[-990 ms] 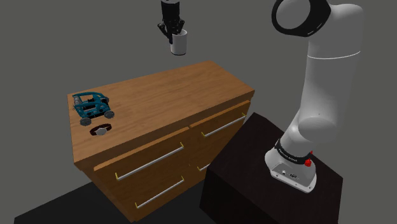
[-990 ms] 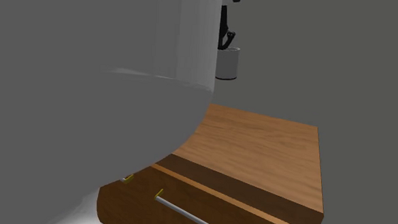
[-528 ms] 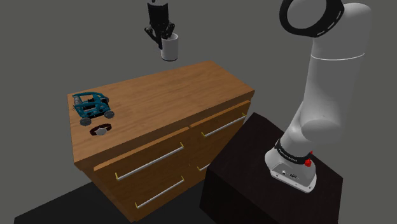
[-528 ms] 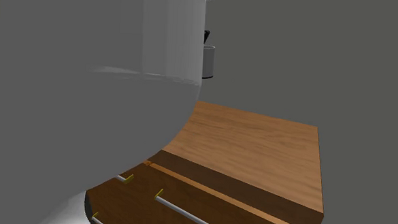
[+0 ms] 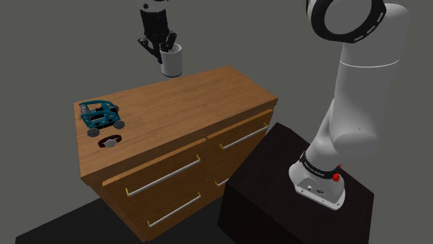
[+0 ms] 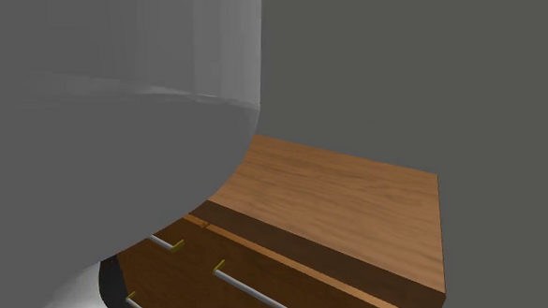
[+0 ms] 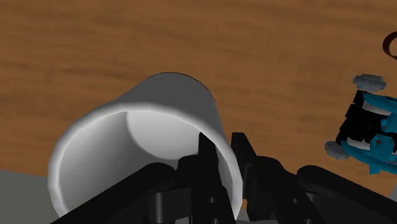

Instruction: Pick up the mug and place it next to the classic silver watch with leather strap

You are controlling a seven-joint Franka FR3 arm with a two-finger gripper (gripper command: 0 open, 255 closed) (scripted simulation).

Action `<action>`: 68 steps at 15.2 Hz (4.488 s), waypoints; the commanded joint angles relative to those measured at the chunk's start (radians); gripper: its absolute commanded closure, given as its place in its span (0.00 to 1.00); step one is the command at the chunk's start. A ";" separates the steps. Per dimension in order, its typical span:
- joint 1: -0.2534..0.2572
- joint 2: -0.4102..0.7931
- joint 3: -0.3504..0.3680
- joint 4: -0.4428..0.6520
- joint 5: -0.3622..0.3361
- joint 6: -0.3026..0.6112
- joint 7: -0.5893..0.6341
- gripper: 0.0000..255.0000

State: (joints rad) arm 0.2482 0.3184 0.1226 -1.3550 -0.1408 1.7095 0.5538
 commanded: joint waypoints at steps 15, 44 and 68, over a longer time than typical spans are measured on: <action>0.208 0.143 0.072 0.181 -0.054 -0.072 0.264 1.00; 0.189 0.161 0.064 -0.166 -0.072 0.290 0.311 1.00; 0.196 0.130 0.071 -0.086 -0.061 0.180 0.303 0.00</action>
